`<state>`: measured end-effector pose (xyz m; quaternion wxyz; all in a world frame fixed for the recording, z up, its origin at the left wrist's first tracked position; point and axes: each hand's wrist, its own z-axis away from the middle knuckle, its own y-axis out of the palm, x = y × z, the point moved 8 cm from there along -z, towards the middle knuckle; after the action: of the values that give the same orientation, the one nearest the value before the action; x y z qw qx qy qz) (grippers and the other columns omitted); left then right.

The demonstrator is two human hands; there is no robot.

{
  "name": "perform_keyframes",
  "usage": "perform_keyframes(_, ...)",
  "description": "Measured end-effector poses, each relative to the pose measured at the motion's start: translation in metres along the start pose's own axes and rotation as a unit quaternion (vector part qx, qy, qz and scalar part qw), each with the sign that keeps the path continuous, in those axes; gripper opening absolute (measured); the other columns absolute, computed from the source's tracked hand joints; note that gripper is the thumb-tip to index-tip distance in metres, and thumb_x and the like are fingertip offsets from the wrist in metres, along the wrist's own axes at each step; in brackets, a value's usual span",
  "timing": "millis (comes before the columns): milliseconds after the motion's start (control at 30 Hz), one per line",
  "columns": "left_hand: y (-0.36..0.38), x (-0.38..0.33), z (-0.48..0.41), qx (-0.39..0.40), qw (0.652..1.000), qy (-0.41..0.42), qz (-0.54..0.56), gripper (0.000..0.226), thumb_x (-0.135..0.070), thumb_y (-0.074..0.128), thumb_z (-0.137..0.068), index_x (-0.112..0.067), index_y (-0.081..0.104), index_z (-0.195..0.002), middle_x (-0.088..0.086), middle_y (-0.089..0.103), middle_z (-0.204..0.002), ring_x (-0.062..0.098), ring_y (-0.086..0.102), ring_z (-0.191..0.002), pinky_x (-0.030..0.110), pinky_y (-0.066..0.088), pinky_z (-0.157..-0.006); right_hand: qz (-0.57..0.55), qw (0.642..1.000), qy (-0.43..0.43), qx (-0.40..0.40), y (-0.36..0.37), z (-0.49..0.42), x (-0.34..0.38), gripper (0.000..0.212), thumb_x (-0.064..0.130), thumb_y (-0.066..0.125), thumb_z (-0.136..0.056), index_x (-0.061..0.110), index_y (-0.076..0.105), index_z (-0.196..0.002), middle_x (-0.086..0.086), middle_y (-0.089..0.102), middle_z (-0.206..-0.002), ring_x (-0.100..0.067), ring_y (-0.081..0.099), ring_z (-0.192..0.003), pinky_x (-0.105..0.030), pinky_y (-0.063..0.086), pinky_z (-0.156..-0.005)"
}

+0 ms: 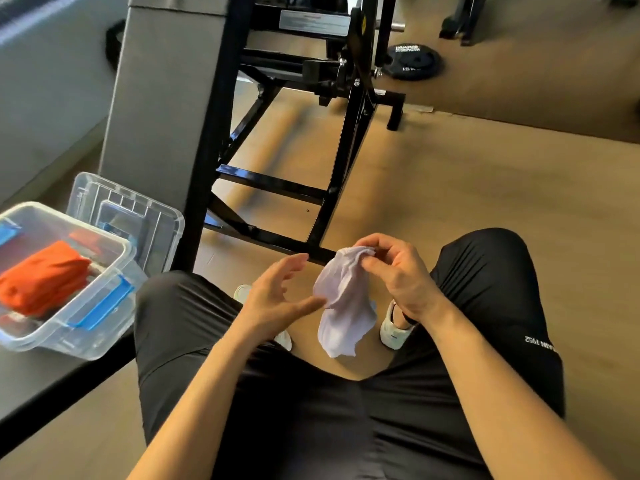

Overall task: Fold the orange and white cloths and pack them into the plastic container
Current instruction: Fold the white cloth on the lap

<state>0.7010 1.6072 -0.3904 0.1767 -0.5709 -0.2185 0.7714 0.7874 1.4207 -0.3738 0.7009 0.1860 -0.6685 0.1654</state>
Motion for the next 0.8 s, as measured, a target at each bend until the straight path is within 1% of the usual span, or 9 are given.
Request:
perform_keyframes(67,0.023,-0.001,-0.005,0.051,0.997,0.018,-0.064,0.095,-0.057,0.087,-0.066,-0.036,0.043,-0.147,-0.013,0.053,-0.141,0.009,0.051,-0.125,0.034,0.046,-0.105,-0.016,1.000,0.001,0.012,0.001,0.000,0.000,0.021,0.002,0.063,-0.092,0.020,0.073,-0.096,0.003,0.072,-0.091,-0.012,0.065,-0.092,-0.022,0.053,-0.079)
perform_keyframes(100,0.032,0.001,-0.008,0.058,0.995,0.023,-0.083,0.094,-0.061,0.085,-0.065,-0.038,0.043,-0.146,-0.013,0.055,-0.138,0.010,0.053,-0.123,0.036,0.049,-0.104,-0.020,1.000,0.003,0.015,0.001,0.001,-0.001,0.019,0.004,0.064,-0.092,0.019,0.073,-0.098,0.001,0.073,-0.093,-0.014,0.066,-0.094,-0.024,0.054,-0.080)
perform_keyframes(233,0.040,0.008,-0.015,0.017,0.995,0.036,-0.094,0.050,-0.065,0.068,-0.074,-0.028,0.067,-0.109,-0.007,0.071,-0.097,0.017,0.068,-0.087,0.046,0.060,-0.076,-0.058,0.998,0.021,0.011,0.000,0.002,-0.003,0.014,0.015,0.068,-0.089,0.022,0.075,-0.099,-0.005,0.072,-0.100,-0.023,0.066,-0.100,-0.034,0.056,-0.087)
perform_keyframes(300,0.035,0.006,-0.015,-0.012,0.995,0.078,-0.065,0.024,-0.046,0.068,-0.088,-0.023,0.072,-0.089,-0.006,0.070,-0.079,0.016,0.067,-0.074,0.045,0.059,-0.070,-0.071,0.997,0.025,0.002,-0.002,0.002,-0.005,0.013,0.022,0.070,-0.086,0.025,0.076,-0.097,-0.006,0.071,-0.099,-0.024,0.064,-0.099,-0.038,0.055,-0.089)
perform_keyframes(333,0.030,0.003,-0.013,-0.029,0.993,0.102,-0.057,0.012,-0.035,0.070,-0.092,-0.025,0.073,-0.085,-0.010,0.069,-0.076,0.010,0.065,-0.070,0.039,0.059,-0.068,-0.072,0.997,0.025,-0.008,-0.004,0.002,-0.005,0.013,0.024,0.071,-0.085,0.025,0.076,-0.096,-0.006,0.071,-0.099,-0.024,0.064,-0.099,-0.041,0.053,-0.090)
perform_keyframes(400,0.021,-0.001,-0.009,-0.055,0.990,0.127,-0.037,0.010,-0.024,0.069,-0.095,-0.029,0.077,-0.092,-0.017,0.070,-0.079,0.005,0.066,-0.071,0.028,0.057,-0.067,-0.066,0.997,0.025,-0.036,-0.011,0.000,-0.007,0.010,0.022,0.070,-0.088,0.025,0.075,-0.096,-0.005,0.071,-0.097,-0.022,0.064,-0.098,-0.040,0.052,-0.089)
perform_keyframes(533,0.010,-0.005,-0.004,-0.072,0.987,0.136,0.047,0.019,-0.019,0.067,-0.095,-0.020,0.079,-0.110,-0.006,0.078,-0.098,0.016,0.073,-0.086,0.034,0.060,-0.074,-0.034,0.996,0.017,-0.075,-0.020,-0.001,-0.006,0.010,0.016,0.066,-0.094,0.023,0.073,-0.095,0.000,0.072,-0.094,-0.015,0.066,-0.092,-0.030,0.056,-0.082)
perform_keyframes(700,0.002,-0.008,-0.002,-0.042,0.987,0.142,0.066,0.023,-0.015,0.062,-0.098,-0.019,0.076,-0.117,-0.001,0.077,-0.105,0.019,0.073,-0.093,0.032,0.062,-0.078,-0.030,0.996,0.017,-0.077,-0.020,-0.002,-0.003,0.008,0.017,0.066,-0.094,0.021,0.072,-0.098,0.000,0.073,-0.094,-0.016,0.067,-0.092,-0.036,0.057,-0.085)
perform_keyframes(800,0.000,-0.012,0.000,-0.023,0.987,0.149,0.051,0.023,-0.019,0.061,-0.099,-0.025,0.074,-0.117,-0.005,0.075,-0.105,0.013,0.071,-0.094,0.024,0.058,-0.075,-0.015,0.998,0.007,-0.060,-0.016,-0.002,0.002,0.009,0.016,0.064,-0.095,0.020,0.071,-0.100,-0.001,0.072,-0.096,-0.015,0.066,-0.094,-0.031,0.057,-0.083)
